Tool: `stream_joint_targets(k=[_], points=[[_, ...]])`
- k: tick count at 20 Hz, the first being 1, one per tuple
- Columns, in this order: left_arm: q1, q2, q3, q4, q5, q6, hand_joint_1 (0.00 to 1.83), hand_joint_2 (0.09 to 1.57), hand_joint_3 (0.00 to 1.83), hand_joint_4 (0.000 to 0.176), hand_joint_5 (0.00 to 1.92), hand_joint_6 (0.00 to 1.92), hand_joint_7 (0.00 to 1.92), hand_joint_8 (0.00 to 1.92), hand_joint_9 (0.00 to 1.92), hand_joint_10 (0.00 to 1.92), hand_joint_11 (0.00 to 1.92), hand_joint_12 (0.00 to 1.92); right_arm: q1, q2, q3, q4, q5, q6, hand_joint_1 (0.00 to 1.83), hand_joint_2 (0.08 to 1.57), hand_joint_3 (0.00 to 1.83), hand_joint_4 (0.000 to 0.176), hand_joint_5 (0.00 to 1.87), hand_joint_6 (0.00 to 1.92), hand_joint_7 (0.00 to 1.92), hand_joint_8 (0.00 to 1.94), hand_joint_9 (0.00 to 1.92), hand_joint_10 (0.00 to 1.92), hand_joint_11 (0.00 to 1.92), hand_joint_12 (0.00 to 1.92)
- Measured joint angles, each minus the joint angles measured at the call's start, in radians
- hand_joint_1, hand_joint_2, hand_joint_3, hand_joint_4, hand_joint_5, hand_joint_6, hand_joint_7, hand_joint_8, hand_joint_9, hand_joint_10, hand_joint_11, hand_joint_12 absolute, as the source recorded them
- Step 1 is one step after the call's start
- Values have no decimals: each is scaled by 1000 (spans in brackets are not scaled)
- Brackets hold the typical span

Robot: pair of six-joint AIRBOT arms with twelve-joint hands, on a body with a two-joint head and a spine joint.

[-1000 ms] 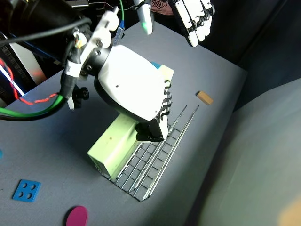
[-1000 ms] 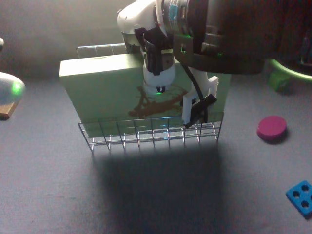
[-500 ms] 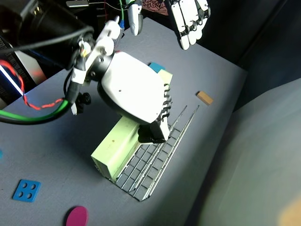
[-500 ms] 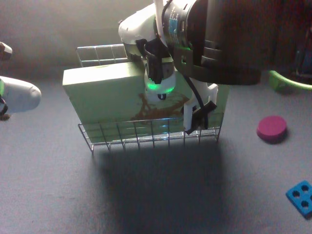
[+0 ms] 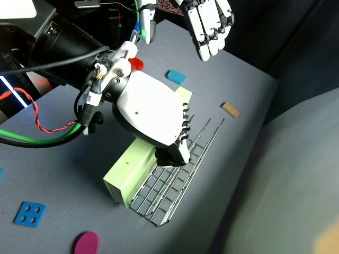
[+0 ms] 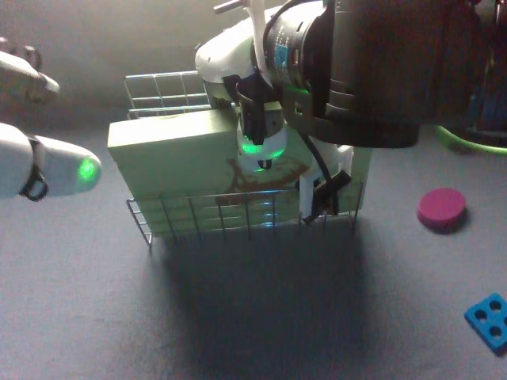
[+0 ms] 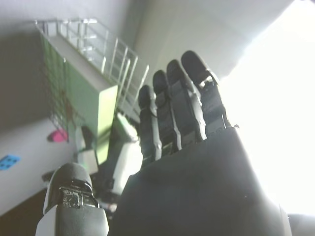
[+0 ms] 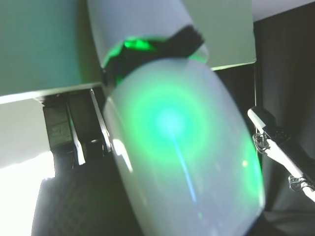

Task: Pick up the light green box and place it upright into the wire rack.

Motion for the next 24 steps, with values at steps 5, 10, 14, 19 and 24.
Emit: stream_joint_targets(k=[5, 10, 14, 19, 24], points=[[4, -2, 0, 8, -7, 0, 0, 1114, 2, 0, 321, 0, 341, 1, 336, 4, 0, 1006, -4, -11, 0, -5, 1, 0, 1328, 1187, 1, 0, 767, 1086, 916, 1217, 716, 1505, 577, 1690], [39, -11, 0, 15, -19, -18, 0, 1112, 1, 0, 322, 1, 344, 1, 339, 4, 0, 1007, -14, -9, 0, 0, -3, 0, 1175, 1217, 1, 0, 724, 1264, 848, 1313, 573, 1221, 460, 1676], [61, -46, -2, 15, -34, -40, 0, 1112, 1, 0, 324, 1, 344, 1, 335, 2, 0, 1002, -14, -8, 0, 1, 5, -3, 1075, 1153, 0, 0, 615, 672, 689, 720, 486, 937, 348, 1601], [74, -47, -8, 53, -49, -86, 0, 1104, 0, 0, 310, 6, 324, 3, 326, 7, 0, 1017, -14, -2, -10, -3, 5, -11, 936, 1057, 0, 0, 574, 0, 638, 0, 568, 105, 135, 1273], [89, -47, -11, 55, -56, -86, 0, 1131, 2, 0, 233, 0, 259, 0, 267, 0, 0, 903, 0, 17, -35, 5, 4, -13, 851, 984, 0, 0, 493, 0, 500, 0, 442, 28, 17, 1229]])
